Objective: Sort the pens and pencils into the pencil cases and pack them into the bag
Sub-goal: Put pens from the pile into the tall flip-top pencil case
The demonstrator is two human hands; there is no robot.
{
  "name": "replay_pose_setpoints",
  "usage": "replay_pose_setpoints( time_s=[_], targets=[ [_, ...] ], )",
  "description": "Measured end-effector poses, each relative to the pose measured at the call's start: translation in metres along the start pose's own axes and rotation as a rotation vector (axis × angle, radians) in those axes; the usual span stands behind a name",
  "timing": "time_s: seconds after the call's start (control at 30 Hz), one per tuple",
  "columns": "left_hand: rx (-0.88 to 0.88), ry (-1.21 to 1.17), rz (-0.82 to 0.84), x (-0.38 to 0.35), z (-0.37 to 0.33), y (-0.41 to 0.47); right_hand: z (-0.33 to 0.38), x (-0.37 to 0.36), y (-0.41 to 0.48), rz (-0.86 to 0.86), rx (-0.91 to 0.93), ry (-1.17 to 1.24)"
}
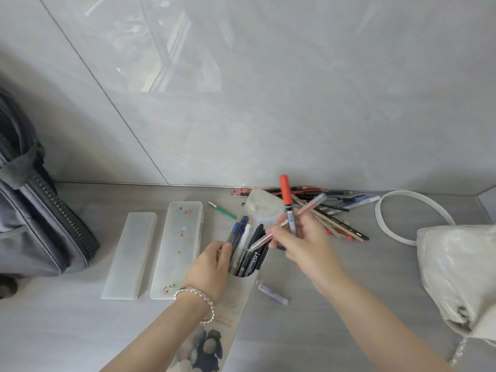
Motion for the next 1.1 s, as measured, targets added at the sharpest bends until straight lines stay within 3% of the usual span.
replay_pose_setpoints(
  time_s=[0.27,0.4,0.53,0.73,0.83,1.03,1.1],
  targets=[
    [-0.039,-0.099,0.032,-0.005,-0.005,-0.014,-0.022,-0.035,-0.023,0.184,0.016,-0.499],
    [-0.073,-0.063,-0.008,-0.003,-0.007,-0.015,-0.009,-0.014,-0.017,-0.008,0.025,-0.536],
    [-0.065,-0.058,0.010,-0.002,-0.005,-0.015,0.000,0.003,-0.010,-0.129,0.159,-0.220],
    [-0.067,-0.029,0.063,-0.006,-0.007,-0.020,-0.001,-0.002,-0.009,-0.197,0.183,0.360],
    [-0.081,-0.020,0.060,-0.005,-0.010,-0.022,-0.005,-0.003,-0.009,-0.266,0.251,0.273],
    [-0.104,0.014,0.076,-0.002,-0.011,-0.024,-0.015,0.000,-0.008,-0.168,0.173,0.242],
    [-0.093,0.009,0.076,-0.002,-0.010,-0.025,-0.020,0.006,-0.009,-0.154,0.180,0.047]
  ],
)
Point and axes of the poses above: each hand's wrist, its own y-axis towards the middle knuckle, its own x-axis out of the back of the hand, z = x × y, the point moved 3 cm from there along y, towards the middle knuckle, and after that the axes turned 6 degrees about x, right-handed, at the moved point
